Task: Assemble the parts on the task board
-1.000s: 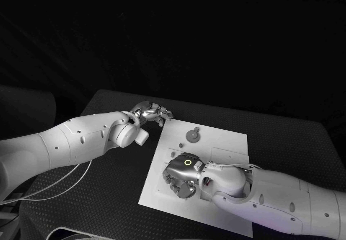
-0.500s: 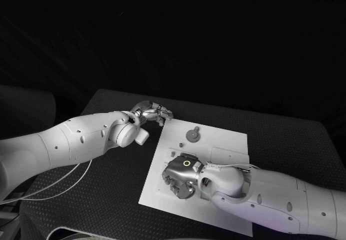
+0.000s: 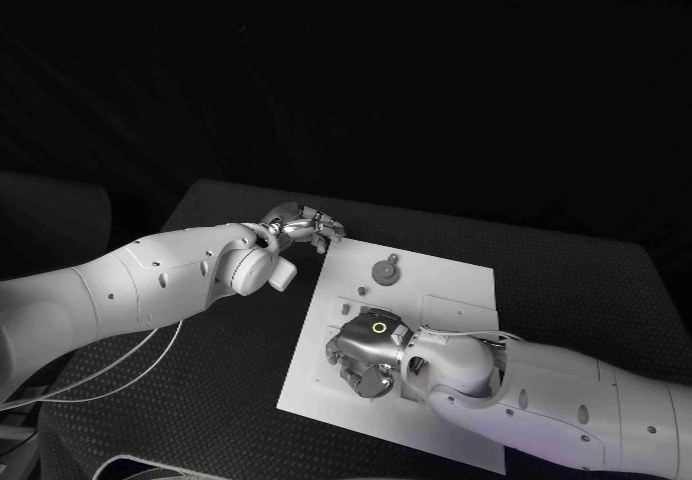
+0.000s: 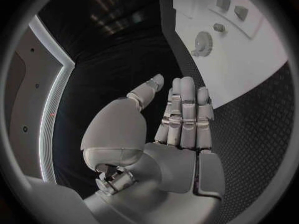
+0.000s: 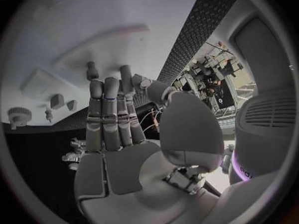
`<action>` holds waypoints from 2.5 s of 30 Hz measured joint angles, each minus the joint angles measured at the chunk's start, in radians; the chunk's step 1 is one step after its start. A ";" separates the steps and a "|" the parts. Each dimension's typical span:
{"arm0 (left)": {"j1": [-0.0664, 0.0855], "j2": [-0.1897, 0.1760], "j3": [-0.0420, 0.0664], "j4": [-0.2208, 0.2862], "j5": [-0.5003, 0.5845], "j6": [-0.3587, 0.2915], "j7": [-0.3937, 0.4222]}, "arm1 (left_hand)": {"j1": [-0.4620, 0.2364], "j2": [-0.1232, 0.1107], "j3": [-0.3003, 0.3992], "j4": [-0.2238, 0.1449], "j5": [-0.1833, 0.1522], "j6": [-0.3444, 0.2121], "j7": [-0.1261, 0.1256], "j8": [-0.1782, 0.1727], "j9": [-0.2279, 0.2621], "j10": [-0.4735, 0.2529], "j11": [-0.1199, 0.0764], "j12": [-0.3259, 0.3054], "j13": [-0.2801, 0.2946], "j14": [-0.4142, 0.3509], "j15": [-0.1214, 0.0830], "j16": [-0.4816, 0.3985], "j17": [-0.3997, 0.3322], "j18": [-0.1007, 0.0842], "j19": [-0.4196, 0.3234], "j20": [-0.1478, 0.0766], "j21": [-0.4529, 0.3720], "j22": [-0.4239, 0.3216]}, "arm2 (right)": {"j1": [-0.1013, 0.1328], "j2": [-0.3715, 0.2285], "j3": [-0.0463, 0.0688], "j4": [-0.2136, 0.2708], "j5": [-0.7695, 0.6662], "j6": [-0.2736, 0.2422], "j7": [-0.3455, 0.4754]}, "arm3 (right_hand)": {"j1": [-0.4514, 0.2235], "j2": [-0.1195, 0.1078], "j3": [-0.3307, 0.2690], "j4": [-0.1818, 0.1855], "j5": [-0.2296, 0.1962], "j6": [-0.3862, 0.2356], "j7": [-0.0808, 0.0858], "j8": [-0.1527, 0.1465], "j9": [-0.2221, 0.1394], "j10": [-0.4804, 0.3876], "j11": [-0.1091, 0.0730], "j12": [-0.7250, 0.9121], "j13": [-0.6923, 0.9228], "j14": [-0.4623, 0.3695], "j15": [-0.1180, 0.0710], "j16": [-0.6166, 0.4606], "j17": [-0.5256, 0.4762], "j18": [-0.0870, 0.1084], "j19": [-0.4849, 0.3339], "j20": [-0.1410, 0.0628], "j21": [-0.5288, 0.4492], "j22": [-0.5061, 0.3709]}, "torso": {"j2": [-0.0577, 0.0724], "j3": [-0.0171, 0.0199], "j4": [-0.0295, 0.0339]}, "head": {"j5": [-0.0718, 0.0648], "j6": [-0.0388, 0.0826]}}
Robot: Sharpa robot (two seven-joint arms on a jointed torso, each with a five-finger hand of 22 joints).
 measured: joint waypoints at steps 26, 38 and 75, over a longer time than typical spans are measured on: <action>0.000 -0.010 0.000 -0.001 0.000 0.001 -0.004 | 0.000 0.000 0.000 0.000 0.000 0.000 0.000 0.000 -0.001 -0.004 0.004 0.000 0.000 0.000 0.000 0.000 0.001 0.000 0.000 0.000 -0.004 0.001 | 0.042 -0.129 0.048 0.083 0.115 -0.068 0.008 | -0.091 -0.027 -0.135 -0.037 -0.003 -0.087 0.034 -0.031 -0.020 -0.131 0.041 0.006 -0.077 -0.034 0.040 0.002 0.000 0.000 -0.047 0.026 -0.016 -0.006 | 0.000 0.0010 -0.0002 | -0.021 0.016; 0.000 -0.011 -0.005 -0.008 0.000 0.001 -0.004 | 0.000 0.000 0.000 0.000 0.000 0.000 0.000 0.000 -0.001 -0.004 0.004 0.000 0.000 0.000 0.000 0.000 0.002 0.000 0.000 0.000 -0.004 0.002 | 0.129 -0.297 0.095 0.084 0.515 -0.035 0.018 | -0.117 -0.001 -0.114 0.078 0.003 0.018 -0.001 0.033 0.004 0.059 -0.017 0.102 -0.022 -0.008 -0.012 0.020 -0.005 0.007 -0.015 0.014 0.000 -0.006 | -0.002 0.0009 -0.0028 | -0.066 0.043; -0.005 -0.015 -0.030 -0.014 0.005 0.001 -0.002 | 0.000 0.000 -0.003 0.003 0.000 0.000 0.000 0.004 -0.001 -0.004 0.004 0.000 0.002 0.000 0.000 -0.003 0.003 0.000 0.000 0.000 -0.004 0.004 | 0.132 -0.515 0.014 0.176 0.981 0.424 -0.362 | -0.340 0.066 -0.167 0.278 -0.003 0.065 -0.085 0.029 0.101 -0.007 -0.117 0.969 0.945 0.073 -0.115 0.593 0.253 -0.031 0.095 -0.141 0.511 -0.004 | -0.020 0.0206 -0.0298 | -0.224 -0.014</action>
